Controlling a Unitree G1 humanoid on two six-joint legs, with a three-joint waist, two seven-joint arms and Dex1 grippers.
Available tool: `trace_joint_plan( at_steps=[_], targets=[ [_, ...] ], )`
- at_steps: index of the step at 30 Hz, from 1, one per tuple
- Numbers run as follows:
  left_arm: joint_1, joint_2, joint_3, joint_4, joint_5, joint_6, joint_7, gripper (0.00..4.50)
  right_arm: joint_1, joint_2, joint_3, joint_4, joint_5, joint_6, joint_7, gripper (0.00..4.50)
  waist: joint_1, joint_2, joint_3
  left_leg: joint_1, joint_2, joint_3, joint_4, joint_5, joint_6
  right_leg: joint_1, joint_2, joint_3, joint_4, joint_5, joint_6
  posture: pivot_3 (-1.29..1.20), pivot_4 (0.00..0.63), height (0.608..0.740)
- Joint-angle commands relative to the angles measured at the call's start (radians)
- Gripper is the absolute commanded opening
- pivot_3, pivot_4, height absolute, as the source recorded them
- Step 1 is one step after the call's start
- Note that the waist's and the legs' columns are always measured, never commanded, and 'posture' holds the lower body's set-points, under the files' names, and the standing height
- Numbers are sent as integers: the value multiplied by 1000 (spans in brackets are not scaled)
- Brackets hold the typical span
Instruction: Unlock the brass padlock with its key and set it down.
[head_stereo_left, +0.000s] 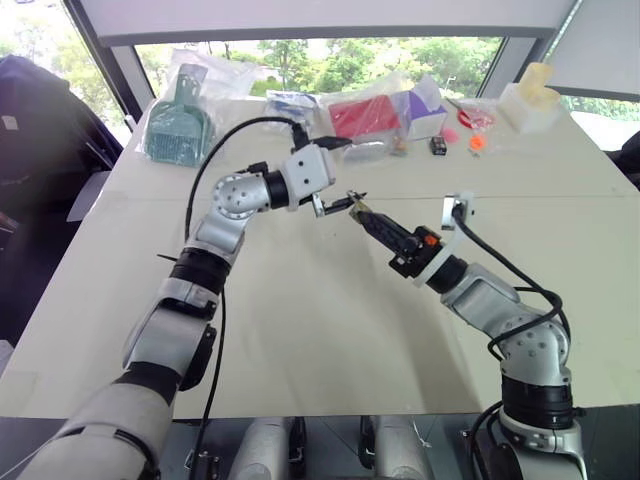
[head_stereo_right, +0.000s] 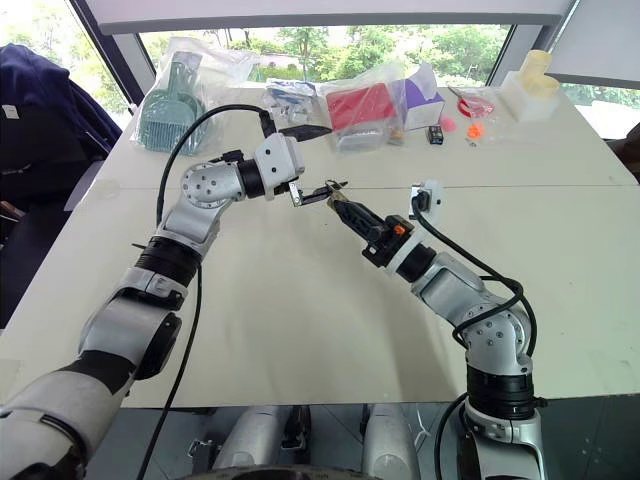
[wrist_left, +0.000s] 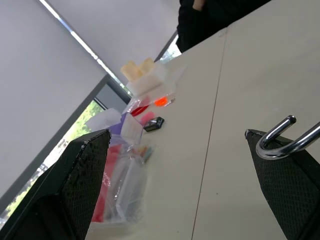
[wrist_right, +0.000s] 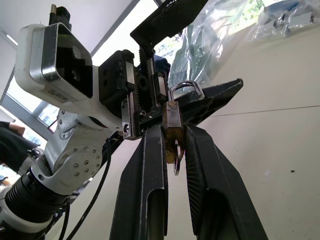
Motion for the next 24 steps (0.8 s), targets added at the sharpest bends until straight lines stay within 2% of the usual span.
trace_joint_plan(
  at_steps=[1, 14, 17, 20, 22, 24],
  targets=[
    [-34, -3, 23, -6, 6, -34, 27, 4479, -3, 6, -4, -42, 19, -7, 2, 0, 0, 0, 0, 0, 0, 0, 0, 0, 0, 0, 0, 0, 0, 0, 0, 0, 150, 735],
    [33, 36, 23, -36, 7, 35, 36, 4479, 15, -29, -6, -32, 28, 34, 3, 0, -1, 0, 0, 0, 0, 0, 0, 0, 0, 0, 0, 0, 0, 0, 0, 0, 150, 735],
    [119, 72, 38, -112, -32, 165, 3, 4479, 46, -156, 48, 14, -15, 168, 35, 0, -4, 0, 0, 0, 0, 0, 0, 0, 0, 0, 0, 0, 0, 0, 0, 0, 150, 735],
    [200, 84, 71, -294, -142, 394, -47, 4479, 55, -207, 18, 45, 45, 223, 73, 0, -4, 0, 0, -1, 0, 0, 0, 0, 0, -1, 0, 0, 0, 0, 0, 0, 150, 735],
    [240, 100, 73, -388, -179, 487, -80, 4479, 50, -223, 4, 63, 56, 244, 87, 0, 0, 0, 0, -1, 0, 0, 0, 0, 0, -1, -1, 0, 0, 0, 0, 0, 150, 735],
    [336, 149, 64, -549, -253, 630, -151, 4479, 36, -298, 15, 97, 53, 320, 142, 0, -3, 0, 0, -1, 0, 0, 0, 0, 0, -1, -1, 0, 0, 0, 0, 0, 150, 735]
  ],
)
